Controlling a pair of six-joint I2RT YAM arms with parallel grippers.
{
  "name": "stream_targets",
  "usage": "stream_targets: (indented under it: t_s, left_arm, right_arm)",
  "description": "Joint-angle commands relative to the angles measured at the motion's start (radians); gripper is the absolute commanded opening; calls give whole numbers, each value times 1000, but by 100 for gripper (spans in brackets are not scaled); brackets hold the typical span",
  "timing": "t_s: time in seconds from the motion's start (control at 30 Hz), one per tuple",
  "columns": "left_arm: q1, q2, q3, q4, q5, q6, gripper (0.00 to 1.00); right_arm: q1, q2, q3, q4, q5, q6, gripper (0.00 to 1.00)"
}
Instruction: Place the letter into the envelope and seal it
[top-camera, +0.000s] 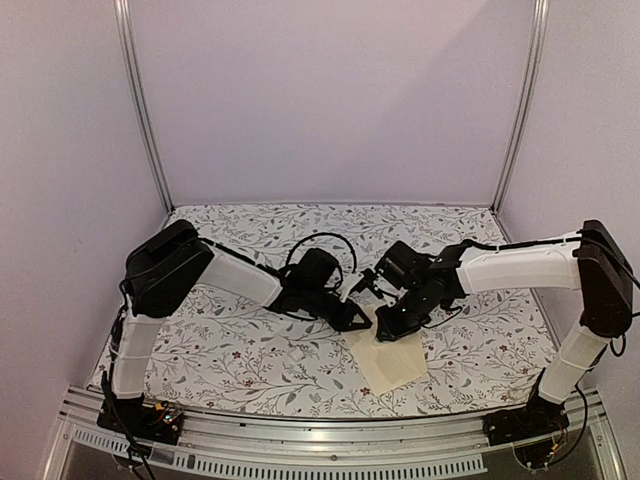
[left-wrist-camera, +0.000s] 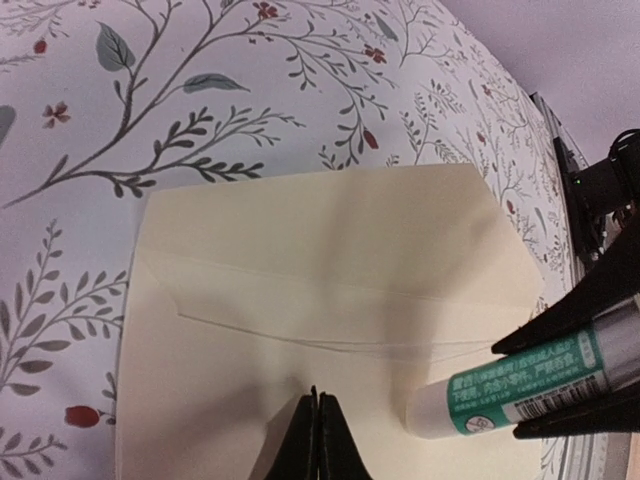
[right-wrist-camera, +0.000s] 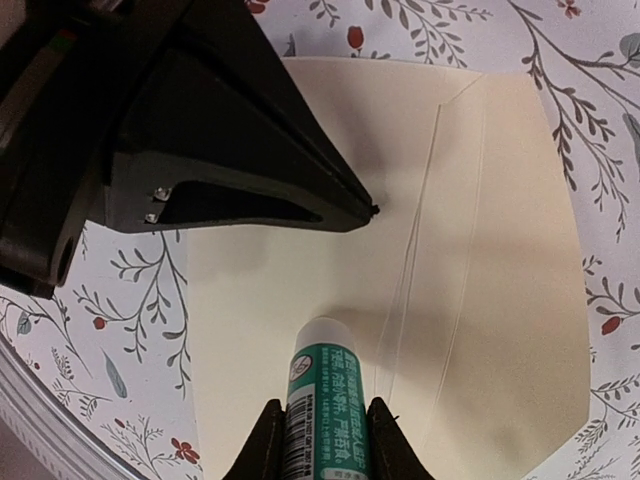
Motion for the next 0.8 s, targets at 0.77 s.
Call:
stream_targets:
  t_s: [0.77]
  left_arm:
    - [15, 28, 3, -41, -47, 20, 0]
  right_arm:
    - [76, -117, -93, -203, 48, 107, 0]
